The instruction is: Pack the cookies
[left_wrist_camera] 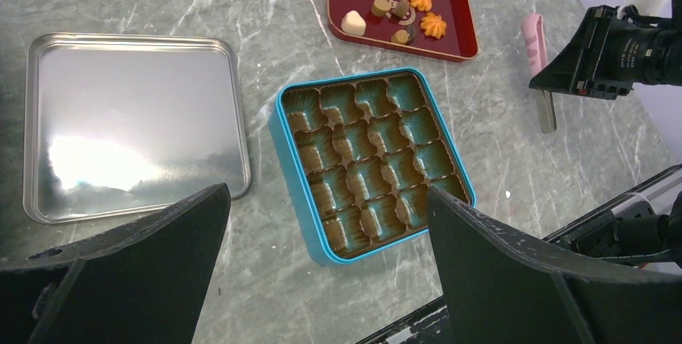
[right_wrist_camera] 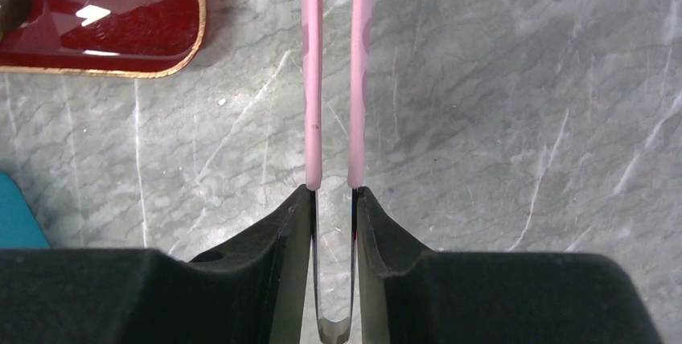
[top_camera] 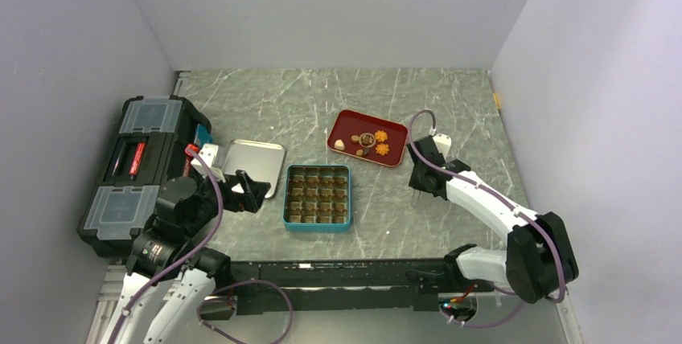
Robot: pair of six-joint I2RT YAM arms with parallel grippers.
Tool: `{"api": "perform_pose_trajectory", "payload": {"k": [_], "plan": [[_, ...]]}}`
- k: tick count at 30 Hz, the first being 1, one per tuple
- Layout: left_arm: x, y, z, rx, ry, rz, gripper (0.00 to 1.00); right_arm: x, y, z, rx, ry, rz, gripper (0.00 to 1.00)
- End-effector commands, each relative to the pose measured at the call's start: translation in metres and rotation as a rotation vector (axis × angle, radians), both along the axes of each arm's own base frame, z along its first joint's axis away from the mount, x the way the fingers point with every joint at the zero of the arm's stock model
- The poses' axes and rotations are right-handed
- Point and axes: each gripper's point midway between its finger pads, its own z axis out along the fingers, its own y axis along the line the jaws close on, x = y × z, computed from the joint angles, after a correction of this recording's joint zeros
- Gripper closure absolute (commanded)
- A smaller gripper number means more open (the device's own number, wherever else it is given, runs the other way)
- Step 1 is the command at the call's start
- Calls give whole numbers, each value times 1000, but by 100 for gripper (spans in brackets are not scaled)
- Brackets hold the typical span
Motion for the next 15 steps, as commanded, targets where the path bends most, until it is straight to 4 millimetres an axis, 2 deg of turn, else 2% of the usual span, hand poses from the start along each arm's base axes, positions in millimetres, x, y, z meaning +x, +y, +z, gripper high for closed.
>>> {"api": "perform_pose_trajectory", "payload": {"k": [1, 15], "plan": [[0, -2, 14, -20, -37, -11, 1, 12, 14, 27, 17, -71, 101, 73], [0, -2, 14, -19, -38, -10, 1, 30, 42, 62, 15, -124, 277, 61]]}}
